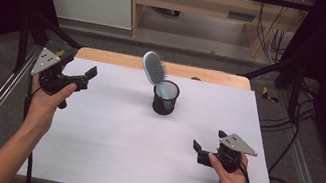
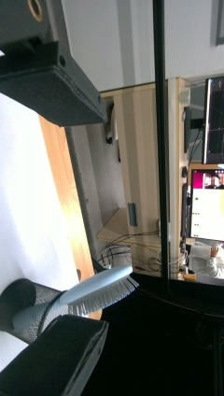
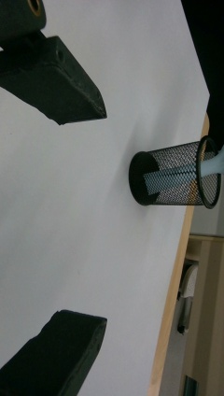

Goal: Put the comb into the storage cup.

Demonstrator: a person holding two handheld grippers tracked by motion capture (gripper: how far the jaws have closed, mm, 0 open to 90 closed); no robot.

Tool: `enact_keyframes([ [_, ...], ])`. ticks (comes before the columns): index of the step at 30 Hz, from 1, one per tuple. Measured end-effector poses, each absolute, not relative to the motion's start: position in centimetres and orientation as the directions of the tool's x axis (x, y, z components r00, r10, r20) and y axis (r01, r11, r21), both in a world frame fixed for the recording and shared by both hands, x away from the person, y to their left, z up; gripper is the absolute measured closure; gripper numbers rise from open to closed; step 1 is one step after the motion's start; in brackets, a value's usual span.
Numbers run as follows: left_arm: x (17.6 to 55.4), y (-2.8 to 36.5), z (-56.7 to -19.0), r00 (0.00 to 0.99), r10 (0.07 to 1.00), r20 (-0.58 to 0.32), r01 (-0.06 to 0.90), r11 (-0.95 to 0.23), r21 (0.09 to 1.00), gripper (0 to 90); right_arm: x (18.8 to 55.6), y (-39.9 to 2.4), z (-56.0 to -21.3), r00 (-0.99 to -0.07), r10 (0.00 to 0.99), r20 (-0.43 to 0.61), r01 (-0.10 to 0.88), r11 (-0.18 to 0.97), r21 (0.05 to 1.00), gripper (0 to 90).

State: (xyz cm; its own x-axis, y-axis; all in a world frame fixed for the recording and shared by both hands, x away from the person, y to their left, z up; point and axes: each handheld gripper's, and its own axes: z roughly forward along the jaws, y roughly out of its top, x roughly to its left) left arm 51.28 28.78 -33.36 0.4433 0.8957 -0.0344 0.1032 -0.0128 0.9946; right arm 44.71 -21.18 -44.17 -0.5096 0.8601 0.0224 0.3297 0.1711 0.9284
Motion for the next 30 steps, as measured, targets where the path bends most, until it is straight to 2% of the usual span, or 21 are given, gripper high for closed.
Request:
enact_keyframes([
  [14,49.8,31.9,-33.6,0.415,0.909,-0.043,0.1,0.002,0.995,2.0,44.5,-24.4,-43.0,-0.483,0.875,0.031,0.3,0.133,0.945,4.8],
  [17,49.5,32.3,-33.9,0.423,0.905,-0.038,0.102,-0.006,0.995,2.2,44.2,-25.2,-43.2,-0.471,0.882,0.007,0.295,0.151,0.943,9.0],
  [22,48.9,33.1,-34.5,0.42,0.907,-0.04,0.109,-0.006,0.994,2.0,43.9,-26.0,-44.2,-0.445,0.895,0.025,0.287,0.116,0.951,8.6],
  [30,48.0,34.1,-35.3,0.407,0.913,-0.035,0.114,-0.013,0.993,1.9,44.1,-26.6,-45.1,-0.445,0.895,0.024,0.294,0.121,0.948,6.6],
])
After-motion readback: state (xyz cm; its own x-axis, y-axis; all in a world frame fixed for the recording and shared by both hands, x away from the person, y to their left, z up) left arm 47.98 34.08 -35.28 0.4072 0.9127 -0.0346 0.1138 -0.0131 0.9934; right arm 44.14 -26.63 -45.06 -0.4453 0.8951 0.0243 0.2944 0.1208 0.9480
